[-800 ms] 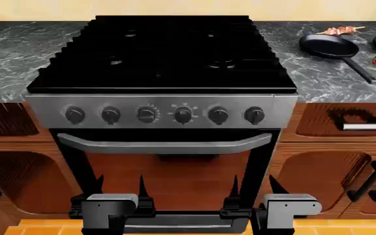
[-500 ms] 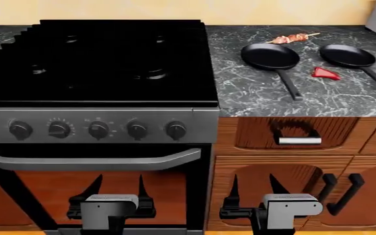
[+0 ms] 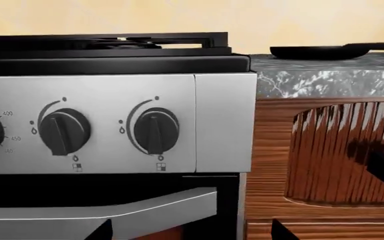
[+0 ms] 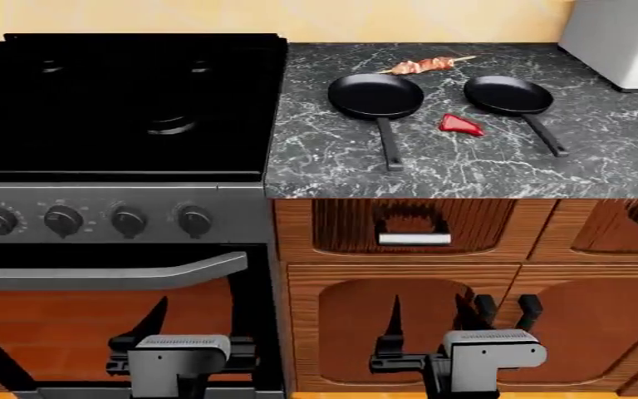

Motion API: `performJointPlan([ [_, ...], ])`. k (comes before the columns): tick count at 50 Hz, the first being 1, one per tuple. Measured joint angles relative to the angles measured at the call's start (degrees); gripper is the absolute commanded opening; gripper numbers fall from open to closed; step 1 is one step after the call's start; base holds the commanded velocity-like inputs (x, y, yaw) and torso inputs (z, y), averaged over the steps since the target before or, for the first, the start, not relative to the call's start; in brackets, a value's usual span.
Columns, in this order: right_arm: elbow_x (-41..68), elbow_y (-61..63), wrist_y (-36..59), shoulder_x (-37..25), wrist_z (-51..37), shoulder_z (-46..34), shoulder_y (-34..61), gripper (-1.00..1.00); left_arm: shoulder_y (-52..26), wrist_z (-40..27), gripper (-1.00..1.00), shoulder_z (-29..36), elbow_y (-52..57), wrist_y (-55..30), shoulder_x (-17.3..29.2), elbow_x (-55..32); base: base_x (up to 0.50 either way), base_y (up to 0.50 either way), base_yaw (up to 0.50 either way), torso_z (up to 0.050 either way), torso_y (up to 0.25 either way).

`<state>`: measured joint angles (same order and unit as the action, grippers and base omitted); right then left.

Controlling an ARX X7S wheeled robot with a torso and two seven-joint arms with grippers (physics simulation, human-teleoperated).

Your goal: Place both pans onto different burners. Then place the chili pepper and the skewer on different pans.

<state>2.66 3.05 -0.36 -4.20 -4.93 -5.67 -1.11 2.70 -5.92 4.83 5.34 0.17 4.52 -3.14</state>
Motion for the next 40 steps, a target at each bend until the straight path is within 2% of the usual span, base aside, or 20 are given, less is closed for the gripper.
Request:
performJointPlan([
  [35,1.7,0.0,0.2,-2.2,-2.5,-3.0,0.4,1.0,0.4,-1.6,1.0,2.2,0.9,0.6,2.5,-3.2,0.0,-0.5,0.0,0.0,0.0],
  [40,1.7,-0.2,0.3,-2.6,-3.0,-3.3,0.6,1.0,0.3,-1.8,1.0,2.5,0.8,0.5,2.7,-3.5,0.0,-0.08,0.0,0.0,0.0],
])
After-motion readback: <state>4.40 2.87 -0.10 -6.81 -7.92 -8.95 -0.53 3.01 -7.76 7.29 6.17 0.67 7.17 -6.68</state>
